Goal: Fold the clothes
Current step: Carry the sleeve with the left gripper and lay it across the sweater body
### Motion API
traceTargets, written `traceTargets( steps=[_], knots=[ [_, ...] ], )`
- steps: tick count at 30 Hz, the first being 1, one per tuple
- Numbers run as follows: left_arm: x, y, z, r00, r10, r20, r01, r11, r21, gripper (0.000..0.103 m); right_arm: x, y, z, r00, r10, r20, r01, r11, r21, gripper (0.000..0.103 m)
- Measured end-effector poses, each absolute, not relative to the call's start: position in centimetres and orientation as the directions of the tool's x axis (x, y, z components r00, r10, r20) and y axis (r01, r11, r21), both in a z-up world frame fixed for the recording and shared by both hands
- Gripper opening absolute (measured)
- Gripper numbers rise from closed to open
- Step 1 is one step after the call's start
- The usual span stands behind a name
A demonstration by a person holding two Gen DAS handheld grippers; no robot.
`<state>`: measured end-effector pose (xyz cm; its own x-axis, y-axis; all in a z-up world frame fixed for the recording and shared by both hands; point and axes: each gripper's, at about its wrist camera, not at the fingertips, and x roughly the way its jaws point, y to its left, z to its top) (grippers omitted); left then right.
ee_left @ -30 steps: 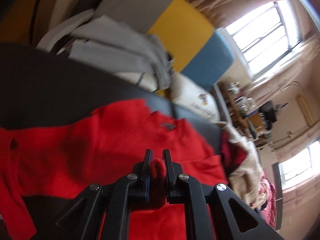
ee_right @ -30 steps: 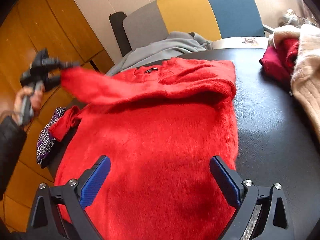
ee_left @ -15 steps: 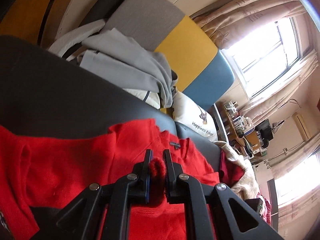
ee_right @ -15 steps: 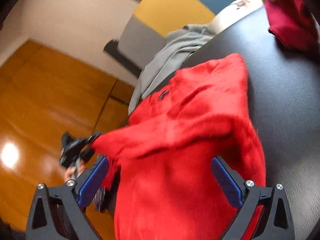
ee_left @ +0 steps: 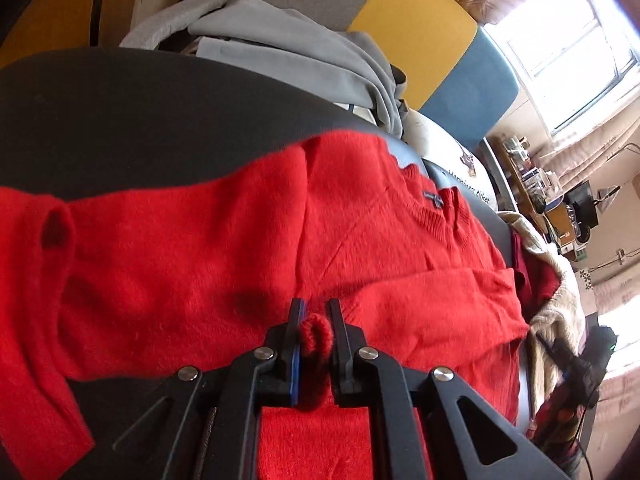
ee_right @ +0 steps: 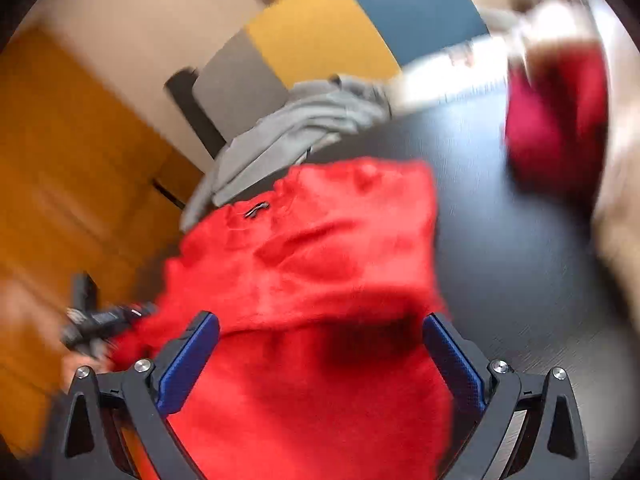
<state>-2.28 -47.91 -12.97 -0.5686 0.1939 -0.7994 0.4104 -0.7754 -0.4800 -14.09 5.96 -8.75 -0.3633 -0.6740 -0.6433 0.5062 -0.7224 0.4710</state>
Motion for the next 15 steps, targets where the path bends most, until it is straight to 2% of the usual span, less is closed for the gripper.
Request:
traceTargets(
  steps=[3,5,6,7,8,14,15],
  knots=[
    [-1.8,-48.3,-13.1,-0.584,0.210,-0.784,0.413,-0.755,-0.510,0.009,-15.3,4.7,-6.5,-0.471,-0.582,-0.663,0.585,-0.768,0.259,0.103],
    [-1.5,-48.5,-13.2,-0.594,0.220,-0.774,0.412,-0.743,-0.527,0.010,-17.2,2.6,-6.9,-0.457,-0.539,-0.707,0.625,-0.761,0.176,0.100],
    [-1.4,-48.5,-13.1,-0.595,0.219,-0.773,0.408,-0.747,-0.525,0.010,-18.2,1.5,-7.1,-0.451,-0.516,-0.728,0.643,-0.754,0.135,0.088],
    [-1.5,-48.4,-13.1,-0.594,0.217,-0.775,0.406,-0.751,-0.521,0.010,-19.3,0.2,-7.8,-0.423,-0.504,-0.753,0.655,-0.745,0.131,0.071],
    [-1.5,-48.4,-13.1,-0.592,0.214,-0.777,0.404,-0.755,-0.517,0.010,-20.3,-1.1,-8.5,-0.395,-0.491,-0.777,0.666,-0.735,0.126,0.065],
    [-1.5,-48.3,-13.0,-0.595,0.196,-0.780,0.384,-0.782,-0.490,0.010,-23.0,-3.6,-12.5,-0.321,-0.378,-0.868,0.685,-0.726,0.063,0.063],
    [-1.5,-48.2,-12.8,-0.600,0.190,-0.777,0.377,-0.789,-0.485,0.010,-22.9,-3.5,-12.6,-0.328,-0.375,-0.867,0.690,-0.722,0.051,0.055]
  ],
)
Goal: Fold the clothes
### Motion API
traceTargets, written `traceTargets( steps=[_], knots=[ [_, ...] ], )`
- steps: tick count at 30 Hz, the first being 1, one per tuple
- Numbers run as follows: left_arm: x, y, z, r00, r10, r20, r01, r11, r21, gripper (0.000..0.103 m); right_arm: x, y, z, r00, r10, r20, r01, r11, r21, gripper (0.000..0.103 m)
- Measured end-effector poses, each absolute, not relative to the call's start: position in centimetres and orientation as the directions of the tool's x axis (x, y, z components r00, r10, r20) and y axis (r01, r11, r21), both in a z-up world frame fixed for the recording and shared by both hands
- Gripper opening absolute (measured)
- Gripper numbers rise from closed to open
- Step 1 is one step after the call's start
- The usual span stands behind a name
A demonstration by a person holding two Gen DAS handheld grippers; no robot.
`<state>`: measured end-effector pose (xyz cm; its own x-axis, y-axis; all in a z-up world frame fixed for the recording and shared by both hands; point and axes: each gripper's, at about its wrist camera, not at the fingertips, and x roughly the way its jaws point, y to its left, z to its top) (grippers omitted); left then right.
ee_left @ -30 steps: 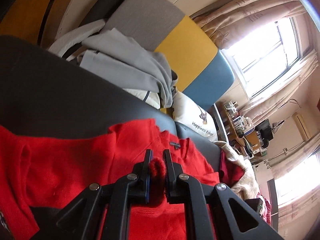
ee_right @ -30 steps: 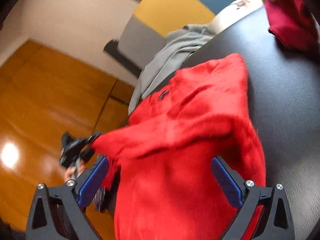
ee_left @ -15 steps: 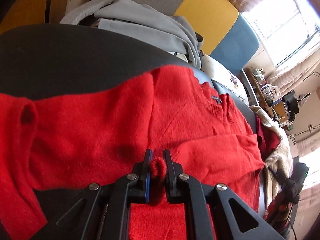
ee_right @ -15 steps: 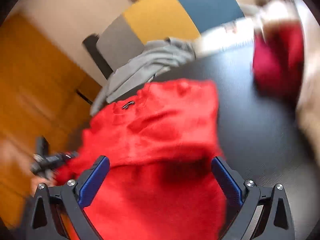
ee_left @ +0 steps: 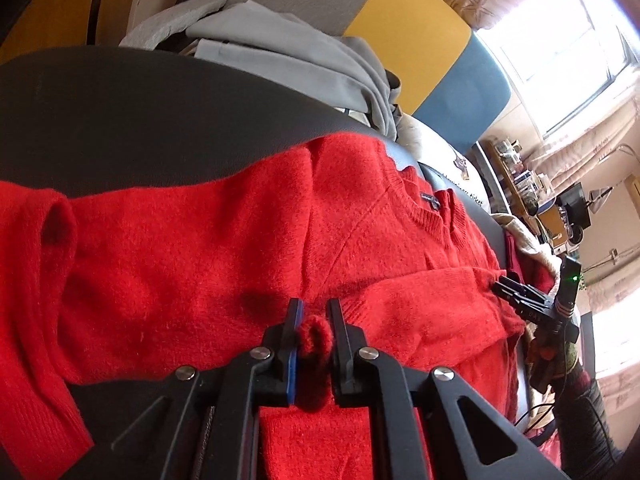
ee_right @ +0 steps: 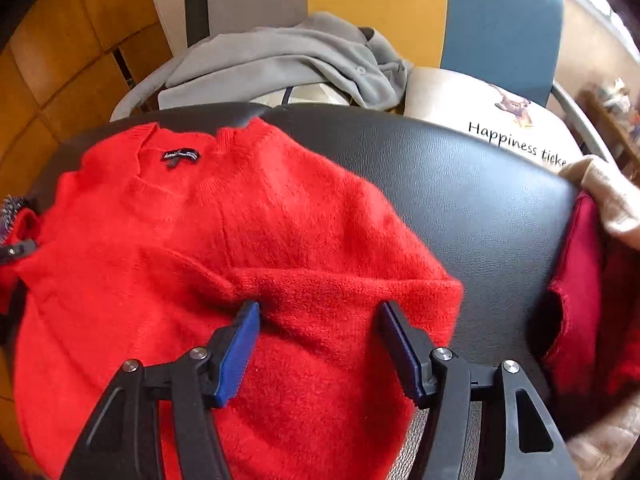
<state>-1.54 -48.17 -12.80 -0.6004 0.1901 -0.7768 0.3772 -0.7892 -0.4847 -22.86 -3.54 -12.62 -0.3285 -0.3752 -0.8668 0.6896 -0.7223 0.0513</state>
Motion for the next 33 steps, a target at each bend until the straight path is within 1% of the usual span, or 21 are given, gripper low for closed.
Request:
traceTargets(
  steps=[1,3,5,8,10,12,13,16,17,18,19,20,23,24,25,26,27,28,29,30,33],
  knots=[
    [-1.5,-48.0,-12.6,-0.607,0.187,-0.772,0.369,-0.795,-0.482,0.010,-22.6,-3.5,-12.4,-0.331,-0.375,-0.866,0.700,-0.713,0.041,0.035],
    [-1.6,-47.8,-12.0,-0.630,0.200,-0.750,0.346,-0.793,-0.502,0.010,-22.1,-3.3,-11.9,-0.338,-0.369,-0.866,0.713,-0.700,0.020,0.010],
    [-1.8,-47.7,-10.9,-0.661,0.219,-0.717,0.315,-0.787,-0.531,0.010,-21.4,-3.2,-11.7,-0.370,-0.341,-0.864,0.727,-0.685,-0.041,0.006],
    [-2.2,-48.1,-9.2,-0.704,0.237,-0.669,0.281,-0.772,-0.570,0.010,-21.1,-2.8,-10.8,-0.429,-0.317,-0.846,0.719,-0.687,-0.107,0.005],
    [-3.2,-48.5,-8.8,-0.704,0.226,-0.673,0.286,-0.777,-0.560,0.011,-21.4,-2.2,-9.9,-0.470,-0.298,-0.831,0.698,-0.702,-0.142,0.005],
    [-4.7,-48.7,-9.2,-0.685,0.203,-0.699,0.313,-0.785,-0.535,0.011,-22.3,-1.6,-9.4,-0.502,-0.273,-0.821,0.665,-0.729,-0.164,0.005],
    [-5.7,-48.8,-9.9,-0.660,0.189,-0.727,0.338,-0.790,-0.512,0.010,-22.7,-1.2,-9.2,-0.512,-0.260,-0.819,0.649,-0.741,-0.170,0.005],
    [-8.2,-49.7,-12.9,-0.576,0.159,-0.802,0.433,-0.773,-0.463,0.009,-24.0,-0.7,-10.4,-0.451,-0.279,-0.848,0.644,-0.760,-0.093,0.006],
    [-8.7,-50.1,-13.8,-0.556,0.147,-0.818,0.466,-0.760,-0.453,0.009,-24.2,-0.8,-10.9,-0.443,-0.270,-0.855,0.640,-0.763,-0.091,0.006],
    [-9.0,-50.4,-14.3,-0.546,0.147,-0.825,0.484,-0.748,-0.454,0.008,-24.3,-0.8,-11.5,-0.435,-0.269,-0.859,0.636,-0.768,-0.081,0.013],
    [-9.2,-50.7,-14.7,-0.542,0.150,-0.827,0.498,-0.735,-0.460,0.007,-24.4,-0.8,-11.7,-0.427,-0.276,-0.861,0.629,-0.775,-0.063,0.017],
    [-8.9,-50.8,-14.6,-0.556,0.162,-0.815,0.500,-0.718,-0.484,0.007,-24.4,-0.5,-11.6,-0.431,-0.288,-0.855,0.617,-0.786,-0.046,0.018],
    [-7.8,-51.0,-14.3,-0.589,0.187,-0.786,0.505,-0.674,-0.539,0.016,-24.2,0.3,-10.9,-0.452,-0.314,-0.835,0.587,-0.810,-0.013,0.034],
    [-7.2,-51.1,-14.2,-0.595,0.191,-0.781,0.507,-0.665,-0.549,0.019,-23.9,0.4,-10.3,-0.469,-0.322,-0.822,0.586,-0.810,-0.017,0.041],
    [-6.7,-51.2,-14.3,-0.598,0.195,-0.777,0.506,-0.660,-0.555,0.020,-23.2,0.6,-9.4,-0.487,-0.342,-0.804,0.596,-0.803,-0.020,0.045],
    [-6.2,-51.2,-14.4,-0.602,0.199,-0.773,0.505,-0.655,-0.562,0.021,-22.8,0.6,-8.9,-0.490,-0.360,-0.794,0.607,-0.795,-0.014,0.046],
    [-5.7,-51.2,-14.4,-0.604,0.205,-0.770,0.503,-0.651,-0.568,0.025,-22.2,0.6,-8.2,-0.484,-0.388,-0.784,0.626,-0.780,-0.001,0.049],
    [-5.4,-51.0,-14.6,-0.603,0.215,-0.768,0.497,-0.652,-0.572,0.027,-21.3,0.5,-7.6,-0.470,-0.421,-0.776,0.650,-0.760,0.018,0.054],
    [-5.2,-50.7,-14.8,-0.601,0.225,-0.767,0.489,-0.656,-0.575,0.028,-20.3,0.3,-7.2,-0.458,-0.443,-0.770,0.672,-0.740,0.026,0.057],
    [-5.2,-50.1,-14.9,-0.599,0.233,-0.766,0.474,-0.667,-0.574,0.029,-19.4,0.0,-6.8,-0.446,-0.465,-0.765,0.694,-0.720,0.033,0.062],
    [-5.7,-48.5,-15.2,-0.582,0.225,-0.781,0.450,-0.710,-0.541,0.034,-16.4,-1.4,-6.8,-0.396,-0.515,-0.761,0.767,-0.641,0.034,0.069]
  ],
)
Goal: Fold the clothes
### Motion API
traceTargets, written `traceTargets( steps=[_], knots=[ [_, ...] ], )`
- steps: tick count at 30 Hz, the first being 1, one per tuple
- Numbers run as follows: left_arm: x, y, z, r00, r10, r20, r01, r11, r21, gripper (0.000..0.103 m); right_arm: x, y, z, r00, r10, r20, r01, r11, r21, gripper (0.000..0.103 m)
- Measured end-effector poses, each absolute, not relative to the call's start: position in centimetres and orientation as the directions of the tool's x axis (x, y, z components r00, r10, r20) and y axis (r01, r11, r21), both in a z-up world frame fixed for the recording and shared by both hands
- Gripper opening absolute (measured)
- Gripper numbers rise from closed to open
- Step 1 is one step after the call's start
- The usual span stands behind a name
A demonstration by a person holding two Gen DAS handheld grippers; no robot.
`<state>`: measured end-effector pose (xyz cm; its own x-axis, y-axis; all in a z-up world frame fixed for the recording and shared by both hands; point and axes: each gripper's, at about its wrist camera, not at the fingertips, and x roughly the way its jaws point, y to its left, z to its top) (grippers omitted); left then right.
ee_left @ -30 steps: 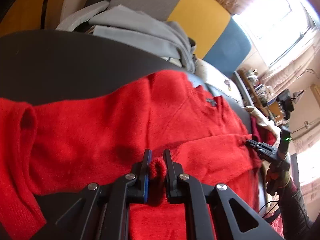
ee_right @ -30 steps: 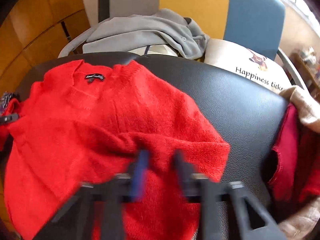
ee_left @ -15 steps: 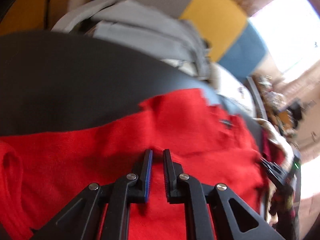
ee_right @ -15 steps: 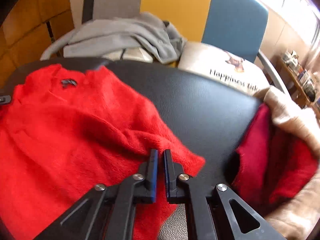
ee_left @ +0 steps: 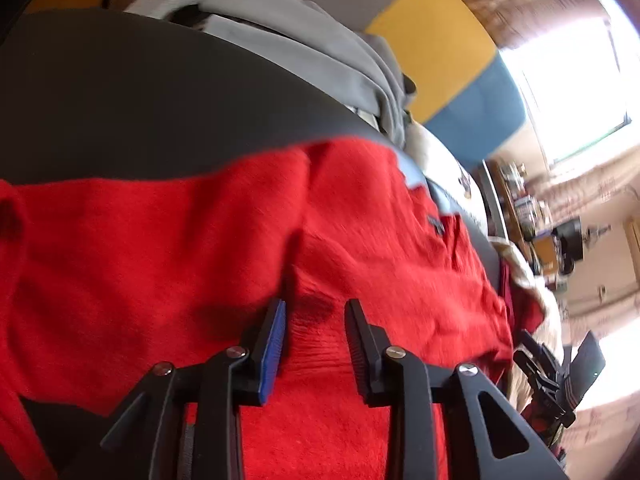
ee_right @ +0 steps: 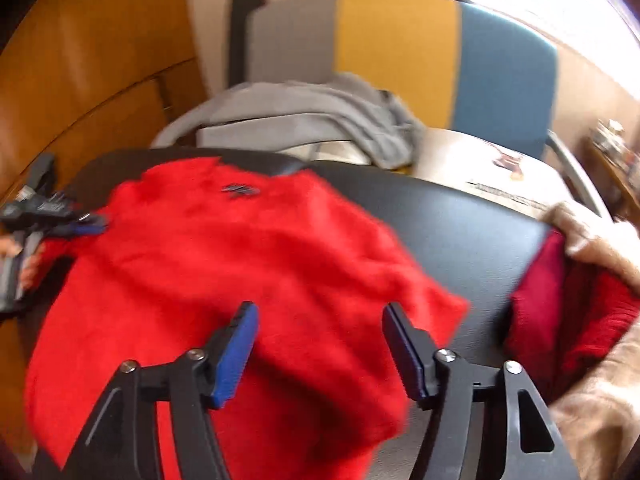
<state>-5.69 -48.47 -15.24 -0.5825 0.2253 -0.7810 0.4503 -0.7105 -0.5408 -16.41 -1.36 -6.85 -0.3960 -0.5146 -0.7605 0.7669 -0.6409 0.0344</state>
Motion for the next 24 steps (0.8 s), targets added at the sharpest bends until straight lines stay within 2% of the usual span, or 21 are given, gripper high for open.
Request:
traceTargets(
  steps=[3,4,5,6,8,9,10,12,13,15,16,19,24],
  knots=[
    [-6.4,-47.2,-15.2,-0.572,0.188,-0.798,0.434,-0.756,-0.490,0.030,-15.0,-2.6,-7.8,-0.403,-0.495,-0.770,0.799,-0.601,-0.031,0.073],
    [-6.4,-47.1,-15.2,-0.569,0.178,-0.803,0.437,-0.762,-0.479,0.016,-14.9,-3.2,-8.3,-0.409,-0.480,-0.776,0.804,-0.591,-0.058,0.073],
    [-6.5,-47.0,-15.1,-0.567,0.170,-0.806,0.438,-0.766,-0.471,0.007,-15.0,-3.5,-8.8,-0.412,-0.468,-0.781,0.808,-0.584,-0.076,0.073],
    [-6.4,-47.1,-14.8,-0.572,0.167,-0.803,0.438,-0.765,-0.471,0.007,-15.1,-3.9,-9.4,-0.424,-0.434,-0.795,0.808,-0.577,-0.116,0.071],
    [-5.6,-47.1,-13.9,-0.596,0.124,-0.794,0.445,-0.772,-0.455,0.007,-15.5,-4.8,-10.9,-0.425,-0.363,-0.829,0.809,-0.564,-0.168,0.048],
    [-5.2,-47.2,-13.8,-0.591,0.107,-0.800,0.454,-0.776,-0.439,0.007,-15.6,-4.6,-10.9,-0.391,-0.381,-0.838,0.814,-0.568,-0.121,0.021],
    [-4.8,-47.3,-13.6,-0.586,0.089,-0.805,0.462,-0.780,-0.422,0.007,-15.7,-4.4,-10.9,-0.356,-0.400,-0.844,0.817,-0.571,-0.074,0.019],
    [-4.1,-47.6,-13.5,-0.570,0.054,-0.820,0.481,-0.787,-0.386,0.007,-14.6,-3.4,-10.2,-0.278,-0.486,-0.829,0.837,-0.545,0.040,0.019],
    [-4.2,-47.6,-14.1,-0.541,0.048,-0.840,0.493,-0.791,-0.363,0.008,-14.1,-3.1,-10.6,-0.273,-0.485,-0.831,0.840,-0.541,0.040,0.023],
    [-4.1,-47.6,-15.1,-0.514,0.086,-0.854,0.505,-0.774,-0.382,0.011,-13.1,-2.5,-11.5,-0.263,-0.482,-0.836,0.844,-0.534,0.042,0.031],
    [-3.8,-47.7,-14.6,-0.524,0.066,-0.849,0.523,-0.762,-0.382,0.015,-13.1,-2.0,-11.5,-0.263,-0.513,-0.817,0.840,-0.538,0.068,0.036],
    [-2.7,-47.7,-13.1,-0.556,0.008,-0.831,0.568,-0.726,-0.387,0.019,-13.7,-0.7,-10.7,-0.226,-0.571,-0.789,0.795,-0.576,0.189,0.053],
    [-2.4,-46.0,-10.4,-0.654,-0.014,-0.756,0.515,-0.741,-0.432,0.026,-14.0,-0.3,-7.6,-0.260,-0.647,-0.717,0.756,-0.599,0.266,0.054]
  ],
)
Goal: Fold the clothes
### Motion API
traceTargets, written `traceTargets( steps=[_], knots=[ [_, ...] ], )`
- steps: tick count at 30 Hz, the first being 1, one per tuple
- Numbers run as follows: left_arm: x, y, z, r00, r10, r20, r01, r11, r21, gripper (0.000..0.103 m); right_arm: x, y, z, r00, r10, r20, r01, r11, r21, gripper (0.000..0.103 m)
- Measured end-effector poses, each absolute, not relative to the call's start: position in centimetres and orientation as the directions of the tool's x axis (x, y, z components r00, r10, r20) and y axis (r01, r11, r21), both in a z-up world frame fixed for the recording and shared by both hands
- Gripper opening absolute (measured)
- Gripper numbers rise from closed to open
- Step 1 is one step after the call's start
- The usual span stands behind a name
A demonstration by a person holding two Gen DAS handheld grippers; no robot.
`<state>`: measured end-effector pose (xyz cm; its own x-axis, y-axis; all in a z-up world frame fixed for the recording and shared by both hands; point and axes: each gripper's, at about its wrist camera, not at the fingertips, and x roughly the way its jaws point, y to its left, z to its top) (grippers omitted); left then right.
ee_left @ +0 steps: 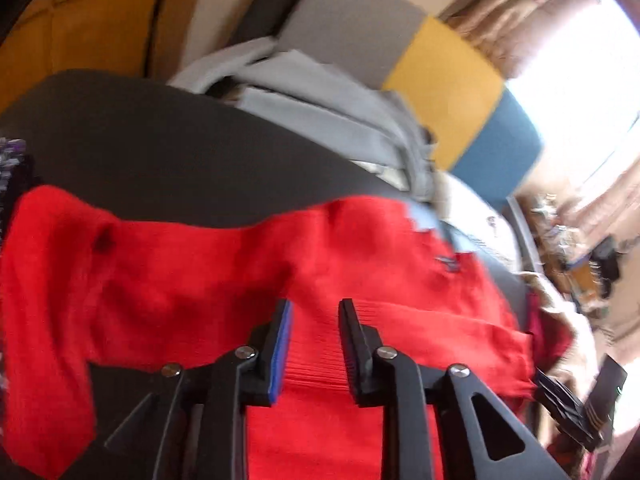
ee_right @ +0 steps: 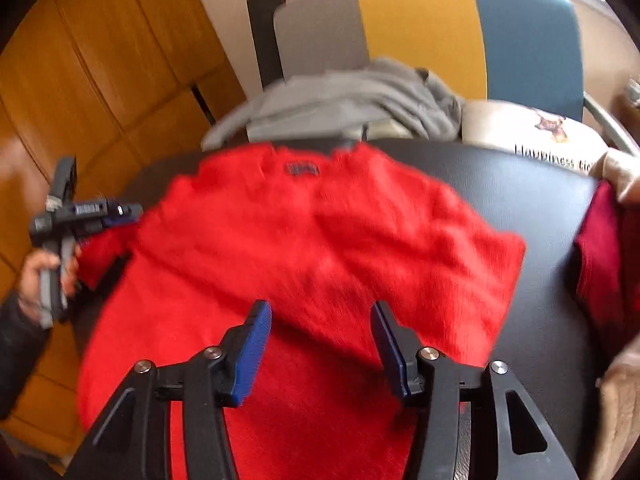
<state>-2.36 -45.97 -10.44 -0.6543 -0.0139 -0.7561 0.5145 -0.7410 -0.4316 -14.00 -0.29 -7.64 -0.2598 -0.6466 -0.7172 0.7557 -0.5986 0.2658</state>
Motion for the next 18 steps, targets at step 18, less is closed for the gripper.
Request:
traceTargets(
  steps=[18],
  knots=[
    [-2.4,-43.3,-15.4,-0.707,-0.007,-0.707,0.488,-0.729,-0.481,0.028,-18.7,-4.2,-12.6,-0.463,-0.460,-0.758,0.634,-0.769,0.079,0.084]
  ],
)
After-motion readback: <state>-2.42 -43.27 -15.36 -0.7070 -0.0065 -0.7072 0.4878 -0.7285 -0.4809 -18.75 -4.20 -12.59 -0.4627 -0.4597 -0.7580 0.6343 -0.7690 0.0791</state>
